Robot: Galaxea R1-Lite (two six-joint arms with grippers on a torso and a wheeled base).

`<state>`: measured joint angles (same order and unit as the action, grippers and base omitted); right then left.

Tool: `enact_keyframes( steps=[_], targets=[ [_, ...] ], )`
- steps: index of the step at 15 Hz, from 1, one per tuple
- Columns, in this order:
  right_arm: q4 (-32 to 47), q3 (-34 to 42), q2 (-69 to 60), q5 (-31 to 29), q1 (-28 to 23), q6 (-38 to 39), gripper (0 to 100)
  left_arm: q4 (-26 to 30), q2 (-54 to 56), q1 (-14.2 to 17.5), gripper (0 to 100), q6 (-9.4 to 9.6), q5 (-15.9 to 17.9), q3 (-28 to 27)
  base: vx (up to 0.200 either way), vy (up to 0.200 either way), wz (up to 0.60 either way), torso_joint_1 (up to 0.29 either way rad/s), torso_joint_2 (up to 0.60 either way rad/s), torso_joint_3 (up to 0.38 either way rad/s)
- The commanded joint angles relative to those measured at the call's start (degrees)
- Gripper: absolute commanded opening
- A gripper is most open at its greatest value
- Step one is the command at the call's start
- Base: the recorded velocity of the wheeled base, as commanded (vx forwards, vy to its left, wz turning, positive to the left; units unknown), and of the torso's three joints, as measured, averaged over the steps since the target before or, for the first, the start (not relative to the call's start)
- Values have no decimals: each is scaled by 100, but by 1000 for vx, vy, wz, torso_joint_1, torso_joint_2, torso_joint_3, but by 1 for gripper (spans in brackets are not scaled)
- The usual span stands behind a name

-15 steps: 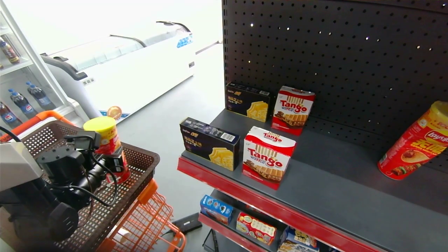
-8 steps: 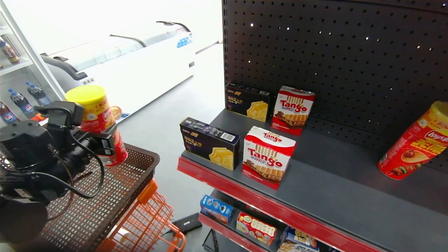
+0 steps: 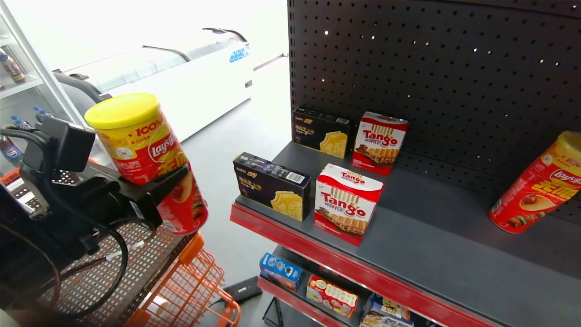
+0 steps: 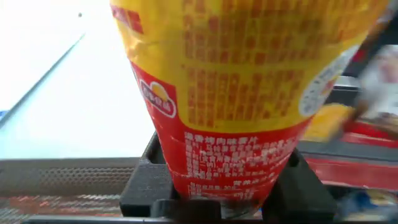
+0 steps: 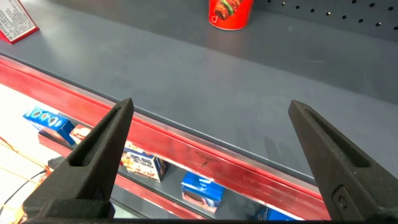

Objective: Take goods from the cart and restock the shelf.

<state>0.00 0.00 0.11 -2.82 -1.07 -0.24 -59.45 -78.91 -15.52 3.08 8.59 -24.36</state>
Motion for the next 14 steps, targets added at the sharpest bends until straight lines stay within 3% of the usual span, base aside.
enact_keyframes(
  steps=[1, 2, 4, 6, 9, 12, 14],
  targets=[
    [0, 0, 7, 0, 2, -2, 100, 22, 315, -768, 0, -45, 81, 80, 0, 0, 0, 0, 0, 0],
    [0, 0, 7, 0, 2, -2, 100, 13, 306, -1102, 0, -71, 90, 89, 0, 0, 0, 0, 0, 0],
    [0, 0, 7, 0, 2, -2, 100, 30, 315, -1832, 0, -414, 125, 89, 0, 0, 0, 0, 0, 0],
    [0, 0, 7, 0, 2, -2, 100, -40, 297, -2078, 0, -537, 257, 194, 0, 0, 0, 0, 0, 0],
    [0, 0, 7, 0, 2, -2, 100, 22, 201, -2096, 0, -537, 749, 212, 0, 0, 0, 0, 0, 0],
    [0, 0, 7, 0, 2, -2, 100, 30, 201, -2324, 0, -563, 1259, 212, 0, 0, 0, 0, 0, 0],
    [0, 0, 7, 0, 2, -2, 100, 30, 201, -2333, 0, -598, 1426, 291, 0, 0, 0, 0, 0, 0]
  ],
)
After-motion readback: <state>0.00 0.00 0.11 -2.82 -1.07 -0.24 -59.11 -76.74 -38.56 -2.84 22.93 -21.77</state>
